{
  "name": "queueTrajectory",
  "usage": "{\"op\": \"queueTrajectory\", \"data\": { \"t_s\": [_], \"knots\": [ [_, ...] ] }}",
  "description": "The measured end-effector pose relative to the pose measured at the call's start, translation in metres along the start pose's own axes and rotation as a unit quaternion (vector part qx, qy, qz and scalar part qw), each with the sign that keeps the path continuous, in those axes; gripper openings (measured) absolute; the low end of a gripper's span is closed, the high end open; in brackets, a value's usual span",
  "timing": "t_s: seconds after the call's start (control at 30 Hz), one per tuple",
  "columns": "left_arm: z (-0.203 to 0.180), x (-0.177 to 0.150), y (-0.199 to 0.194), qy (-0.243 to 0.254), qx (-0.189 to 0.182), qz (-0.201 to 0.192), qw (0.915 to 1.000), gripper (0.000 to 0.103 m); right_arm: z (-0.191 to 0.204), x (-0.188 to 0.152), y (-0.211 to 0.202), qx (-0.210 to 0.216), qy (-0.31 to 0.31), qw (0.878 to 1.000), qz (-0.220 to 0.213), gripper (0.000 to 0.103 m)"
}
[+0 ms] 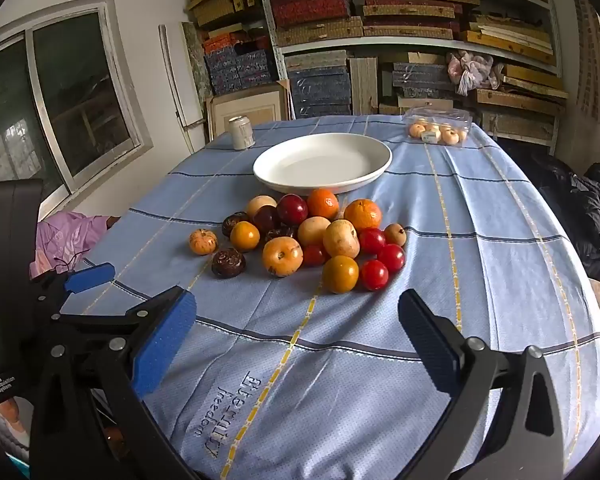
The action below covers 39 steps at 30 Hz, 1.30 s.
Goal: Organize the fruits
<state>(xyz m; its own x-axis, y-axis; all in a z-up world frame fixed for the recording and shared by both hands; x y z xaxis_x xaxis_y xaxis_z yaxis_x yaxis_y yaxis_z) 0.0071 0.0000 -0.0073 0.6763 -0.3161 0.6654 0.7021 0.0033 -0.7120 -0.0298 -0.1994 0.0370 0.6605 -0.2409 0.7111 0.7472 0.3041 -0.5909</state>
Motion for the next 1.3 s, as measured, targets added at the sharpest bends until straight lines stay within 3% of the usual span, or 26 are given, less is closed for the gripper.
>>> {"op": "queueTrajectory", "data": {
  "t_s": [1.3],
  "knots": [
    [0.002, -0.005, 0.011, -0.009, -0.01, 0.013, 0.9998, 0.1, 0.003, 0.0, 0.003, -0.005, -0.004, 1.0, 0.002, 0.099]
  ]
}}
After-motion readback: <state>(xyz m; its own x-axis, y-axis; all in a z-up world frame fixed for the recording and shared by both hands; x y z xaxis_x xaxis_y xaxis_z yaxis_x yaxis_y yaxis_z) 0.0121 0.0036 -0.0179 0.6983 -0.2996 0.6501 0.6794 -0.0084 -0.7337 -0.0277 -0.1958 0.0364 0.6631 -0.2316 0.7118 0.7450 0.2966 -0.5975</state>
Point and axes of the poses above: each gripper's, at about its wrist camera, not at the fingertips, and y roughly the way its jaws point, z to its left, x to its top, the point moved 1 cm from there along y, roughly the way its jaws point, and after that the axes turned 14 degrees about y, right-handed, at the moved point
